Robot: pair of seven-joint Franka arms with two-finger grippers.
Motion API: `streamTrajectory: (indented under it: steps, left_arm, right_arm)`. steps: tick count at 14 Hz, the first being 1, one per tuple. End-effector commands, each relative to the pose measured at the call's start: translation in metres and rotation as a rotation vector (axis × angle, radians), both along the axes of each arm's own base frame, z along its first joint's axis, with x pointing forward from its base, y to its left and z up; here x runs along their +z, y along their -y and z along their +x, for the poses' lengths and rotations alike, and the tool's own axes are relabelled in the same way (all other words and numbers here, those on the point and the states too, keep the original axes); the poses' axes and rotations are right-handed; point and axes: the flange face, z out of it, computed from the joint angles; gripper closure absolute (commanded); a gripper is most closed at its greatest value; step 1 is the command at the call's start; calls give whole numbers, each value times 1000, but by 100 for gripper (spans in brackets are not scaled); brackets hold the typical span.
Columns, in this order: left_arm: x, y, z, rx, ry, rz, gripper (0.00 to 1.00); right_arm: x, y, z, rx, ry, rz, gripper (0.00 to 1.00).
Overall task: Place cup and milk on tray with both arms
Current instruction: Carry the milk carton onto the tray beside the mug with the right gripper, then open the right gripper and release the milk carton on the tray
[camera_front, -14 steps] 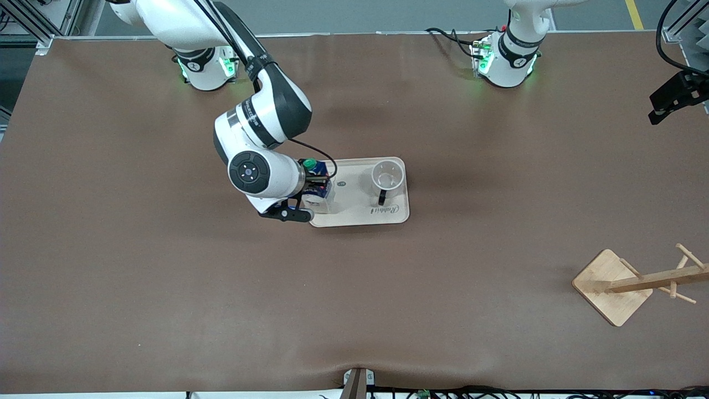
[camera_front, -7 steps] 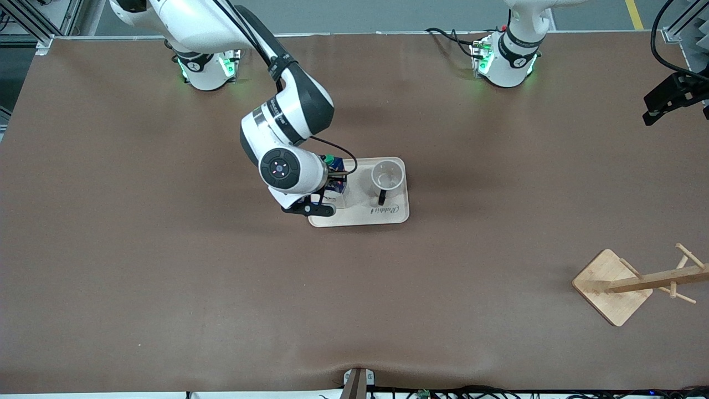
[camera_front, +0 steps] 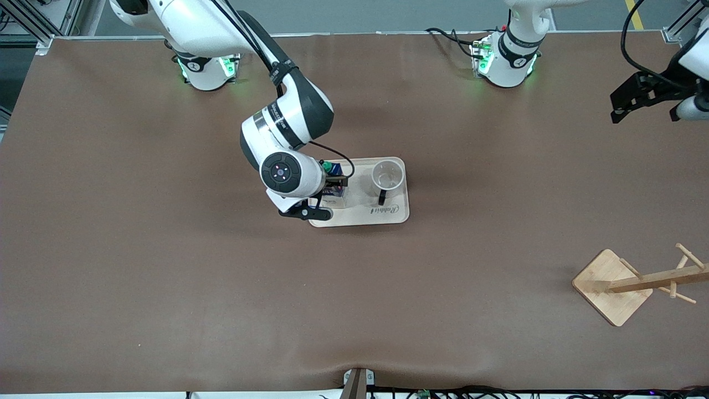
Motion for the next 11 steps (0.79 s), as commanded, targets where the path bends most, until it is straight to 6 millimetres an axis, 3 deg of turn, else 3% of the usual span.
streamTrajectory:
  steps: [1, 3, 7, 9, 11]
  left_arm:
    - [-4, 2, -5, 9, 5, -47, 0]
    - [-13, 5, -2, 23, 7, -50, 0]
    - [-20, 22, -19, 42, 8, -36, 0]
    - [-21, 29, -29, 47, 6, -27, 0]
    - [-24, 28, -39, 50, 2, -18, 0]
  right_arm:
    - [30, 9, 10, -11, -4, 1, 0]
    - [49, 21, 21, -23, -21, 10, 0]
    - [79, 44, 35, -51, -57, 32, 0]
    - [106, 70, 46, -74, -21, 17, 0]
    - [138, 124, 52, -126, -33, -57, 0]
